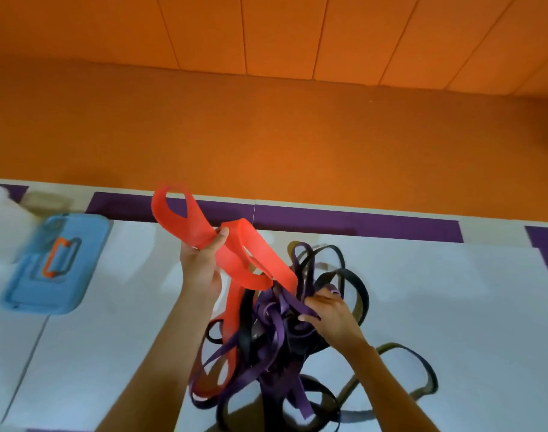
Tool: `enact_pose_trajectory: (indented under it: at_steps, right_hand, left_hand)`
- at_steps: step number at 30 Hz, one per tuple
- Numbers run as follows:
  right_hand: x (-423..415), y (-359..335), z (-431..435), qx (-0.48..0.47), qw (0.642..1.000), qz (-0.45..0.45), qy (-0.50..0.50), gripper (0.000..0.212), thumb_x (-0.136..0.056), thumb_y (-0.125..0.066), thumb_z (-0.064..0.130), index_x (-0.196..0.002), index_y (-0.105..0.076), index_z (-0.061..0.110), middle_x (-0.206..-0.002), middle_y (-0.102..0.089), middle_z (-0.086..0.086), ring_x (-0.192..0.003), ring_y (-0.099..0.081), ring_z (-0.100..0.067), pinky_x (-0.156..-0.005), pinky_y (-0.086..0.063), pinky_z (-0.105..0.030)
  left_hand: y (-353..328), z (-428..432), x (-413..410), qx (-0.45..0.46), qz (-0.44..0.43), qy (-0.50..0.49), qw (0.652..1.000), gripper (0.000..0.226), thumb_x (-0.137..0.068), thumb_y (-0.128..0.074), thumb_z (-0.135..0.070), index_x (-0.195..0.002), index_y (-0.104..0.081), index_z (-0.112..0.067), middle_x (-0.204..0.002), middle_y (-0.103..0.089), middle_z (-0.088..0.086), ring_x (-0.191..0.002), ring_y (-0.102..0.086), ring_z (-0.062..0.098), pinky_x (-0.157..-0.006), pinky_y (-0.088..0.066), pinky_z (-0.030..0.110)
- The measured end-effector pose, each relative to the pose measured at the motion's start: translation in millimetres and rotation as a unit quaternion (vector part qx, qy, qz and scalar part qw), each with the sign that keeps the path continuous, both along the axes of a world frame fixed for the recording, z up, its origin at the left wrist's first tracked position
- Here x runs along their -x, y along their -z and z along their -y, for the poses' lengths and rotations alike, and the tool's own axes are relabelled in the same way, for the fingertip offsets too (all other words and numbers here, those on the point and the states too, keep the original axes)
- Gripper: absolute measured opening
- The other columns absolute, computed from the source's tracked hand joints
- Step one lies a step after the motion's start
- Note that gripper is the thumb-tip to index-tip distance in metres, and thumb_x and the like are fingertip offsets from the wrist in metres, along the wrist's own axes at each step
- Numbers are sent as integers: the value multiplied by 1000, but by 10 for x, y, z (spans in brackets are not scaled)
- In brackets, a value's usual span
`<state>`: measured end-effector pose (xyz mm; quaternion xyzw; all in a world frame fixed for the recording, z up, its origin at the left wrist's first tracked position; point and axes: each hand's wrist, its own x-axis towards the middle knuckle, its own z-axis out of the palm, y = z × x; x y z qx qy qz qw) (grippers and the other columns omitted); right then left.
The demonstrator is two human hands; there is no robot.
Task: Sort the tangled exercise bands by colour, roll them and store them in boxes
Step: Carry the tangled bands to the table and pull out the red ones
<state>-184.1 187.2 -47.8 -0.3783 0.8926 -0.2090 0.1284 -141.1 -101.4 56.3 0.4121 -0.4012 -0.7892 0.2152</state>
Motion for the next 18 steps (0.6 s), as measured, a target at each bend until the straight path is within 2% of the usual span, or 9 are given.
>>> enact_pose_trajectory:
  at_steps: [3, 7, 10, 14, 18]
  right_hand:
    - [-18, -107, -60, 22, 998, -39, -39, 23, -85, -83, 29, -84, -64, 17, -85, -66, 3, -90, -55, -15, -75, -51, -30]
    - [-75, -292, -25, 54, 982, -138, -114, 20, -71, -90, 15, -82, -73, 16, -83, -72, 5, -89, -59, -13, -72, -60, -29]
    - [-112, -443, 26, 35, 974, -190, -121, 26, -61, -94, 21, -78, -75, 25, -81, -71, 11, -87, -60, -8, -71, -59, -29]
    - [-114, -466, -15, 35, 966, -212, -143, 21, -72, -90, 8, -85, -75, 18, -85, -74, 5, -91, -67, -16, -77, -60, -27]
    - [-65, -452, -79, 32, 961, -242, -127, 19, -75, -91, 14, -86, -75, 18, -87, -74, 4, -97, -67, -17, -78, -62, -29]
  left_hand:
    - [-2, -2, 36, -14, -7, -12, 1000, 43, -89, -79, 2, -125, -63, -13, -97, -73, 0, -91, -72, 17, -85, -58, 35]
    - [-57, -8, 66, -11, -12, -20, 1000, 44, -85, -83, 1, -124, -67, -12, -98, -77, 0, -91, -75, 18, -85, -61, 33]
    - [-115, 78, 37, 5, 0, -57, 998, 52, -80, -90, -5, -127, -69, -6, -105, -78, 4, -94, -76, 21, -86, -62, 37]
    - [-164, 246, -114, 6, -2, -127, 992, 54, -78, -93, -9, -126, -68, -14, -108, -77, 2, -95, -77, 23, -80, -62, 41]
    - [-154, 345, -334, -11, -15, -153, 988, 53, -83, -90, -12, -130, -67, -16, -111, -77, -1, -96, -78, 22, -86, -65, 47]
